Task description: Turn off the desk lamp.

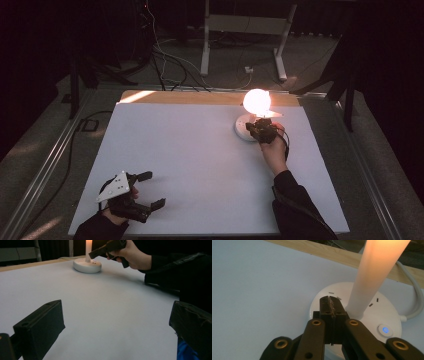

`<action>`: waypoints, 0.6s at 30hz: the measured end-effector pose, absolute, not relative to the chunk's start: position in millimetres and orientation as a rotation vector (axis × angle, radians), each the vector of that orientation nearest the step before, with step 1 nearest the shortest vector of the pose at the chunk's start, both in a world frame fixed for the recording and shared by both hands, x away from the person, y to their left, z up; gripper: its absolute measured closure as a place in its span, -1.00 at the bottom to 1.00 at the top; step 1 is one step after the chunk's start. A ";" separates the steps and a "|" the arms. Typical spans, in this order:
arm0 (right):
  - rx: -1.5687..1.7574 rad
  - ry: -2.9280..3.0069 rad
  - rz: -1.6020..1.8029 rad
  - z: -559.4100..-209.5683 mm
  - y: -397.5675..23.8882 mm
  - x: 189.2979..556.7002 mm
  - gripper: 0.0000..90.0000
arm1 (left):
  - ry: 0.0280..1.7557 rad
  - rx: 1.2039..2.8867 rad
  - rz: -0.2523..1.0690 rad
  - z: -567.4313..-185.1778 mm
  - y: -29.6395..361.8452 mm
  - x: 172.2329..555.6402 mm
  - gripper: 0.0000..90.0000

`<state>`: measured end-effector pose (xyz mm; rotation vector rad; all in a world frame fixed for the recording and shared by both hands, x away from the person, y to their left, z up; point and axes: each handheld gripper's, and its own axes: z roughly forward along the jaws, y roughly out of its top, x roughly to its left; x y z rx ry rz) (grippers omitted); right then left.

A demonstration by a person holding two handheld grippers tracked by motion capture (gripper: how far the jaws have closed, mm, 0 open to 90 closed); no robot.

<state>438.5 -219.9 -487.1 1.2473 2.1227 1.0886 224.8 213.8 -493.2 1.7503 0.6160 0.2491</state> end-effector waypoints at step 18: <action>1.274 2.138 1.054 -504.2 -220.7 440.4 0.99 | 0.612 1.754 0.255 -493.1 213.5 224.4 -0.99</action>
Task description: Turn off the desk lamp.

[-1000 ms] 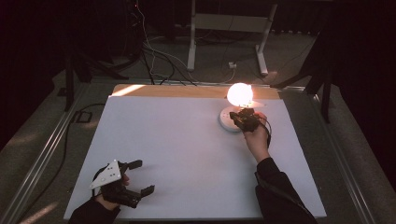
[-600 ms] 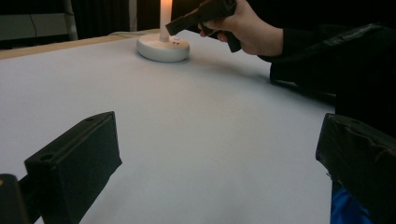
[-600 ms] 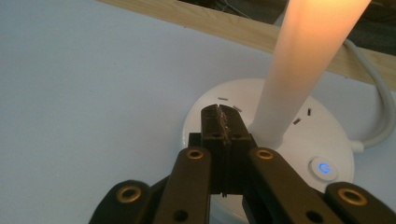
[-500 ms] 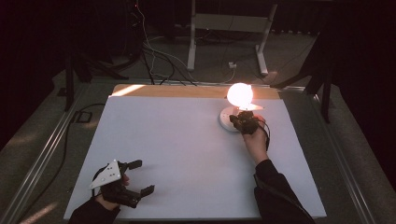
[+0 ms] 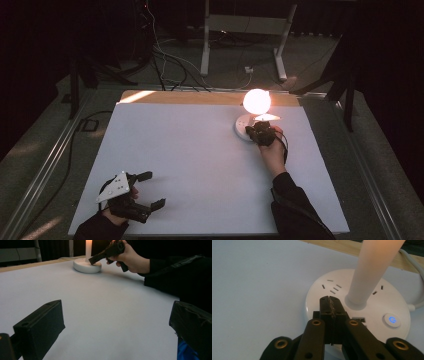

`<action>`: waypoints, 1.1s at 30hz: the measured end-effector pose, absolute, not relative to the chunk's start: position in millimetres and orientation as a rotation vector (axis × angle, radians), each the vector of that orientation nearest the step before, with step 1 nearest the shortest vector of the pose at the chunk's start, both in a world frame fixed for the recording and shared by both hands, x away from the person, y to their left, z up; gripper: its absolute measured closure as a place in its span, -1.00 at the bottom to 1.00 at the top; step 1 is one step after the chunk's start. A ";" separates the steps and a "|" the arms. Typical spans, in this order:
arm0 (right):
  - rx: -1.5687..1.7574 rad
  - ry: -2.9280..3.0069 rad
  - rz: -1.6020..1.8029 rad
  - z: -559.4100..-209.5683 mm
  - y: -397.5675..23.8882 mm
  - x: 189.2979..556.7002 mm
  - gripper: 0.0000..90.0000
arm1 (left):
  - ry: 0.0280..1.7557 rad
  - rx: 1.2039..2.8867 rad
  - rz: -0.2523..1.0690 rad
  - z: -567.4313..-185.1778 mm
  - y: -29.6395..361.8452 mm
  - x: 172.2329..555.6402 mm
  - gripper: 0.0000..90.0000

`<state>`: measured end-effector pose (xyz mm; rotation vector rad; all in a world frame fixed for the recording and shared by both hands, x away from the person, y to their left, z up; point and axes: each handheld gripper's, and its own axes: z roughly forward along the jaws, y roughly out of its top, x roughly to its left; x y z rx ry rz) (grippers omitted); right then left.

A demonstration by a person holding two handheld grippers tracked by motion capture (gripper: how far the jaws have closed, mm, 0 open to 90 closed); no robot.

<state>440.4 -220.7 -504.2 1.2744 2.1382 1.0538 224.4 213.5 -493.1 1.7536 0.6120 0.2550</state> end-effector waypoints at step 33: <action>1.232 2.092 1.128 -465.7 -220.4 434.9 0.99 | 0.612 1.753 0.255 -492.9 213.0 224.5 -0.99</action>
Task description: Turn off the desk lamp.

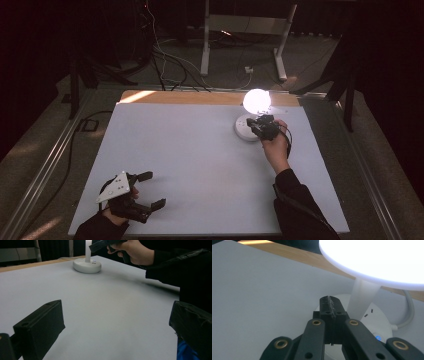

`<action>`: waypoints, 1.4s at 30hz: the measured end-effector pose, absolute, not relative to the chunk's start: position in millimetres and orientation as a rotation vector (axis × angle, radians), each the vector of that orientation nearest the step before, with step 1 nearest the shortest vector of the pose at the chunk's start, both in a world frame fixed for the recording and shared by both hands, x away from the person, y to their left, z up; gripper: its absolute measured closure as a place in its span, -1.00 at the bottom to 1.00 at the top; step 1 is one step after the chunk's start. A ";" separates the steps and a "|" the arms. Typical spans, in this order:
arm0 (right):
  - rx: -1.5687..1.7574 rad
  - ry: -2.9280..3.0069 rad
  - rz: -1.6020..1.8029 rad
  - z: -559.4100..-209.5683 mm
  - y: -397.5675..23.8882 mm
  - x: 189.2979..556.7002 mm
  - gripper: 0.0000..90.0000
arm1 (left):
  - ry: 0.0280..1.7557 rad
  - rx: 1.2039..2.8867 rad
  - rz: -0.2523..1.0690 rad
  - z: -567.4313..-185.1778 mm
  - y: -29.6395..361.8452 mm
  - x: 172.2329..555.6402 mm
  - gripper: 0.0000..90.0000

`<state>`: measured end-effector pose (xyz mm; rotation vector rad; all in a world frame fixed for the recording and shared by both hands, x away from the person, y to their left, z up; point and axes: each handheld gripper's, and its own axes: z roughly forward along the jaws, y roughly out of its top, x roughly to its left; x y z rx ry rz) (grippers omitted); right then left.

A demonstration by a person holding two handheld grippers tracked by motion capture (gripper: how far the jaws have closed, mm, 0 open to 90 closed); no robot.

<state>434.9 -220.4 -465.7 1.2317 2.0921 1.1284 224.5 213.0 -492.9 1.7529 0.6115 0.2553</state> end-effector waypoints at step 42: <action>1.270 2.105 1.122 -486.4 -219.5 434.9 0.99 | 0.611 1.749 0.255 -492.7 213.6 224.1 -0.99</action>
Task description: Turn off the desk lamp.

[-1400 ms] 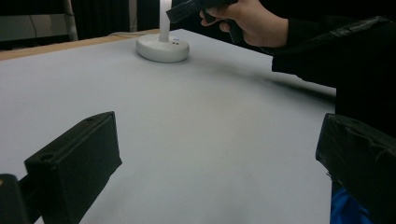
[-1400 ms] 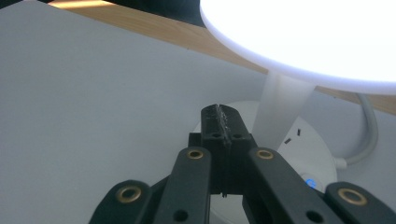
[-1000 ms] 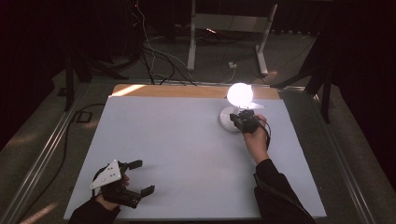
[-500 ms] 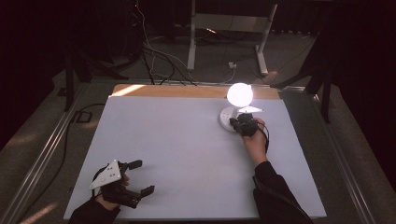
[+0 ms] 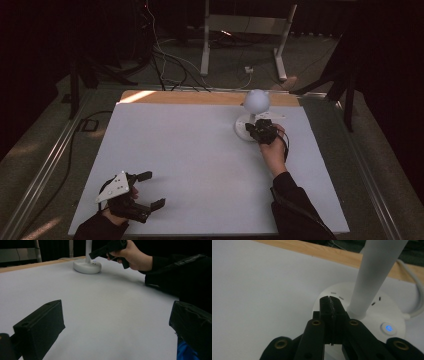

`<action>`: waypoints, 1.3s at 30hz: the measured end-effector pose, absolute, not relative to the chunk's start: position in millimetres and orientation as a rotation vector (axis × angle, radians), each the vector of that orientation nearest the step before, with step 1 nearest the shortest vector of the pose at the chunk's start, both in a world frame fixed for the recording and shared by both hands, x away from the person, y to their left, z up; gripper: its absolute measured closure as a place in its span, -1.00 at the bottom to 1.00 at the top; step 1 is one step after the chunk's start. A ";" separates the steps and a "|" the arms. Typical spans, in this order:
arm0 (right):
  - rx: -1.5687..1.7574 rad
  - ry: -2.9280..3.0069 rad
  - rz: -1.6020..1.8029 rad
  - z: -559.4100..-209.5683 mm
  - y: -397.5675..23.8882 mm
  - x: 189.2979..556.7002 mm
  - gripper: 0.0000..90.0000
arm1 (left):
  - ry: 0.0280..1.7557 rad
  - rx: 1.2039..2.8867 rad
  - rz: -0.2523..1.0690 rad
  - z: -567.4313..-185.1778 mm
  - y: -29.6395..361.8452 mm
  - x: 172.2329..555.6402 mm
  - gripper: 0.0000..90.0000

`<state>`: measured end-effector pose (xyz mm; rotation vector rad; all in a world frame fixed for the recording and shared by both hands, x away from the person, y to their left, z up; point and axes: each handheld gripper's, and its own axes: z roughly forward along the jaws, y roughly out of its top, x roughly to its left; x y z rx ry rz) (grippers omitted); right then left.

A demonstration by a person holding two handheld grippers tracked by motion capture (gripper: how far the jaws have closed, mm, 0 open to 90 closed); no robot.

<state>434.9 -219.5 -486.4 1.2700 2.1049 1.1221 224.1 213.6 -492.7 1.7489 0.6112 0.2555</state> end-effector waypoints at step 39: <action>1.009 2.248 1.405 -451.8 -231.1 371.2 -1.00 | 0.604 1.743 0.256 -491.6 213.8 222.8 -0.99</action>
